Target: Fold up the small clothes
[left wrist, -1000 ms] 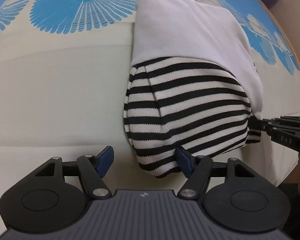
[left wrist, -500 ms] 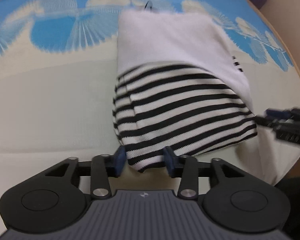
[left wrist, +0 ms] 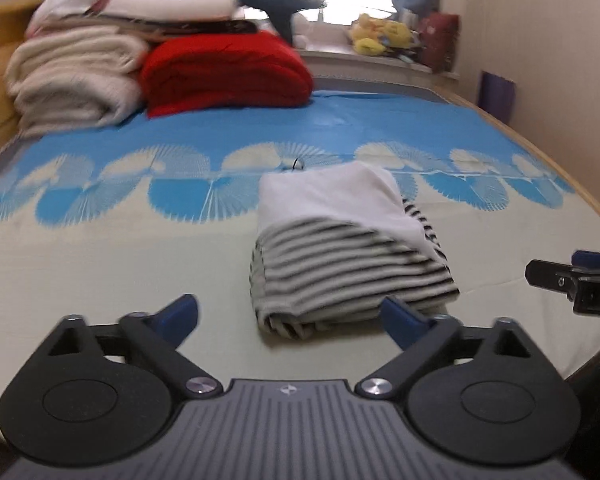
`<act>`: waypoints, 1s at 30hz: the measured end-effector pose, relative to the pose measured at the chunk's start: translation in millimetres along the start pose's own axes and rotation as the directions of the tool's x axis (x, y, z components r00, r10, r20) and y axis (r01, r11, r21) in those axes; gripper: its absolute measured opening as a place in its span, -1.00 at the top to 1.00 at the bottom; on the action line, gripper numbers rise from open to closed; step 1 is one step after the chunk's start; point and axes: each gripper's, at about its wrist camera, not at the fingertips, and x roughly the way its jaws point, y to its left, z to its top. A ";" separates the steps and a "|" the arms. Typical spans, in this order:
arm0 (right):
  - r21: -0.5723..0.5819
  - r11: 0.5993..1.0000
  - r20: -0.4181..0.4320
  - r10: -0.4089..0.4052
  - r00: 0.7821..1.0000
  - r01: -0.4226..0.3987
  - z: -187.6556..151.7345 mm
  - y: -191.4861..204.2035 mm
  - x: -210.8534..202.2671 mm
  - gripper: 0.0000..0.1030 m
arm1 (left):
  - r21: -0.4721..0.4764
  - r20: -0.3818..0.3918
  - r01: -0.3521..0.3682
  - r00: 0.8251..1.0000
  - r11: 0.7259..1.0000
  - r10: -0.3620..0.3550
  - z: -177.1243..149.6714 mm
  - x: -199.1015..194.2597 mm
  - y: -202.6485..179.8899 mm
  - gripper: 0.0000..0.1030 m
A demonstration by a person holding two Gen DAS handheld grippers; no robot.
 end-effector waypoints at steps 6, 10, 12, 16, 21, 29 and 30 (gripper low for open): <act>-0.055 0.998 -0.024 0.001 1.000 -0.003 -14.7 29.6 -4.9 -0.83 | 0.026 -0.024 -0.024 0.999 0.999 0.024 -11.8 -0.4 -29.8 -0.95; -0.044 0.999 -0.042 -0.018 0.999 0.016 -12.1 40.0 6.8 -0.83 | -0.010 -0.028 -0.034 0.999 0.999 0.034 -8.8 10.3 -31.9 -0.95; -0.010 0.999 -0.056 -0.034 0.998 0.033 -11.4 39.8 12.0 -0.83 | -0.022 -0.031 -0.036 0.999 0.999 0.036 -8.3 13.9 -30.5 -0.95; 0.012 0.999 -0.062 -0.038 0.997 0.039 -12.7 41.5 16.7 -0.82 | -0.039 -0.028 -0.028 0.999 0.999 0.027 -7.4 15.0 -23.6 -0.95; -0.020 0.999 -0.063 -0.037 0.997 0.036 -13.7 45.4 19.3 -0.82 | -0.031 -0.025 -0.016 1.000 0.999 0.016 -8.4 14.2 -23.3 -0.95; -0.022 0.999 -0.061 -0.049 0.997 0.048 -12.8 46.8 20.9 -0.82 | -0.038 -0.031 -0.011 0.999 0.999 0.010 -8.0 17.0 -22.3 -0.95; -0.021 0.999 -0.062 -0.051 0.997 0.050 -12.8 46.8 21.0 -0.82 | -0.039 -0.032 -0.010 0.999 0.999 0.009 -8.0 17.2 -22.4 -0.95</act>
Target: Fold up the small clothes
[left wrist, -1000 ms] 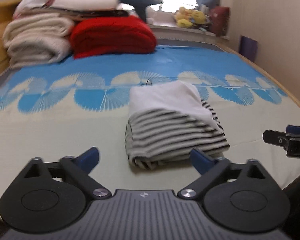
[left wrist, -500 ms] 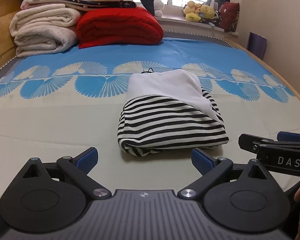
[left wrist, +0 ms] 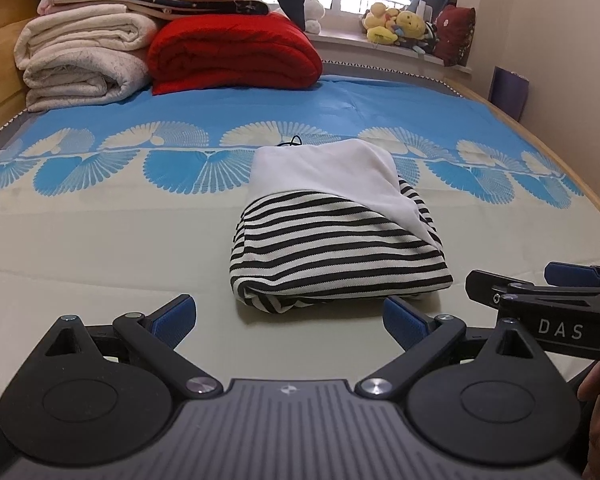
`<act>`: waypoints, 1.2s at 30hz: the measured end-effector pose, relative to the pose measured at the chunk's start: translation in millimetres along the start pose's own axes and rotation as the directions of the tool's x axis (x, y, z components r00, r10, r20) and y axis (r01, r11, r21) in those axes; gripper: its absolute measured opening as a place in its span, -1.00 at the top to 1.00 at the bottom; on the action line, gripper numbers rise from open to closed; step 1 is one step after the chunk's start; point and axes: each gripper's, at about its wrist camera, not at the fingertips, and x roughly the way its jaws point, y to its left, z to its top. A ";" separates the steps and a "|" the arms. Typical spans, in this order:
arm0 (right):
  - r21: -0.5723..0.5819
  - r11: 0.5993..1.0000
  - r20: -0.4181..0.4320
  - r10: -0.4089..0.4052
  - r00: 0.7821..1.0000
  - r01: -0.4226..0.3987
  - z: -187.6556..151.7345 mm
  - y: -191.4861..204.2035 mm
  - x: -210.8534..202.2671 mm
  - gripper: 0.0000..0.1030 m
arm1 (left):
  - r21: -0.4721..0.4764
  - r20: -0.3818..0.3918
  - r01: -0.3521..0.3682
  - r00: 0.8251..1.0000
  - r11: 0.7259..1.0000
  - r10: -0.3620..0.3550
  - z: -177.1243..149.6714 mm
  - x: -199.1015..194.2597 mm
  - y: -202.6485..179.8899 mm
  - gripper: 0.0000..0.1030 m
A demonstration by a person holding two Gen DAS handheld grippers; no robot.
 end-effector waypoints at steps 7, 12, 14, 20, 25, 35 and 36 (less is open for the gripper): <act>-0.001 1.000 0.000 0.001 1.000 -0.001 -0.2 -1.2 0.0 -0.81 | -0.002 0.001 0.004 1.000 1.000 -0.004 0.4 0.5 -0.2 -0.95; -0.001 1.000 0.001 0.001 1.000 -0.001 -0.2 -1.0 -0.1 -0.81 | 0.000 0.001 0.004 1.000 1.000 -0.004 0.4 0.6 0.3 -0.95; -0.002 1.000 0.001 0.001 1.000 -0.001 -0.2 -1.1 0.1 -0.81 | 0.000 0.001 0.004 1.000 1.000 -0.004 0.4 0.5 0.2 -0.95; -0.001 1.000 0.000 0.001 1.000 -0.001 -0.3 -0.8 -0.1 -0.81 | -0.001 0.002 0.004 1.000 1.000 -0.004 0.4 0.5 0.0 -0.95; -0.001 1.000 0.000 0.001 1.000 -0.001 -0.4 -1.0 0.0 -0.81 | -0.002 0.001 0.003 1.000 1.000 -0.003 0.3 0.5 -0.2 -0.95; -0.003 1.000 -0.003 -0.007 1.000 0.007 0.4 1.6 0.3 -0.80 | -0.002 0.004 0.008 1.000 1.000 -0.008 1.0 -0.2 -2.0 -0.95; -0.003 1.000 -0.002 -0.007 1.000 0.007 0.4 1.7 0.3 -0.80 | -0.003 0.004 0.009 1.000 1.000 -0.009 1.1 -0.3 -2.3 -0.95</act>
